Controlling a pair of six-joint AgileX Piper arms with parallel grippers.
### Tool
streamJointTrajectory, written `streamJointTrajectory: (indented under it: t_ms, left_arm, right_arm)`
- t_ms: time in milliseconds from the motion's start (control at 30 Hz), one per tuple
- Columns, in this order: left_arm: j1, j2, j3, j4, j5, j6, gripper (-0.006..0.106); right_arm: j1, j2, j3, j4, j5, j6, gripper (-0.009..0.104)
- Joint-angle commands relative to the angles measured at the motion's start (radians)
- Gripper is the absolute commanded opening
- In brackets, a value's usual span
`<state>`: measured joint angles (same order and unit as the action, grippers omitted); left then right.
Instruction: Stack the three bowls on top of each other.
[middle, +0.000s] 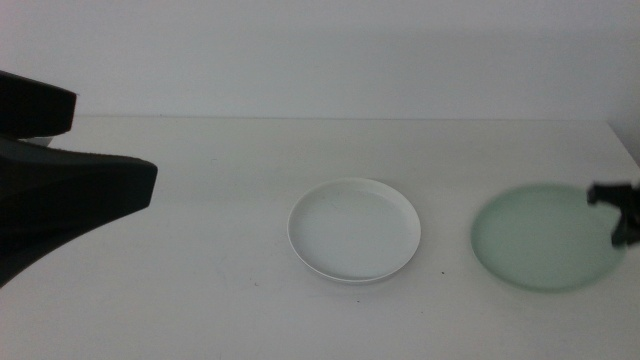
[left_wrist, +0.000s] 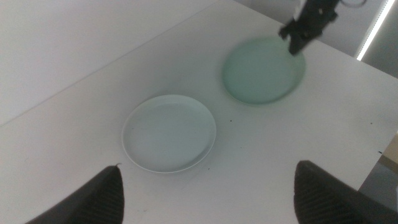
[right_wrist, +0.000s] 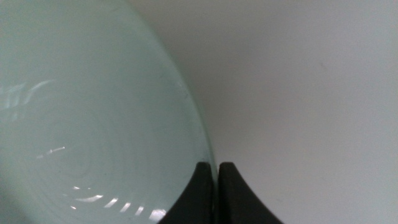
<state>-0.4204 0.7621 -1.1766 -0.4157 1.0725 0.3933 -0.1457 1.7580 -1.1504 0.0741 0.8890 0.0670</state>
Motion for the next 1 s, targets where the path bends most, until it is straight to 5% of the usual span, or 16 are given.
streamJointTrajectory:
  t_ms: [0, 100, 333, 500, 967]
  left_arm:
    - [0.001, -0.004, 0.003, -0.002, -0.008, -0.002, 0.094]
    - [0.001, -0.004, 0.003, -0.002, -0.008, -0.002, 0.094]
    - [0.001, -0.004, 0.003, -0.002, -0.008, -0.002, 0.094]
    - [0.001, -0.004, 0.003, -0.002, -0.008, -0.002, 0.094]
    - [0.001, -0.004, 0.003, -0.002, -0.008, -0.002, 0.094]
  right_arm:
    - [0.049, -0.05, -0.073, 0.027, 0.056, 0.01, -0.003]
    - [0.138, -0.053, -0.215, 0.041, 0.13, 0.044, -0.003]
    - [0.343, 0.067, -0.479, 0.185, 0.195, 0.076, -0.003]
    - [0.443, 0.192, -0.589, 0.19, 0.215, 0.101, -0.003]
    - [0.473, 0.37, -0.597, 0.221, 0.218, 0.113, -0.003]
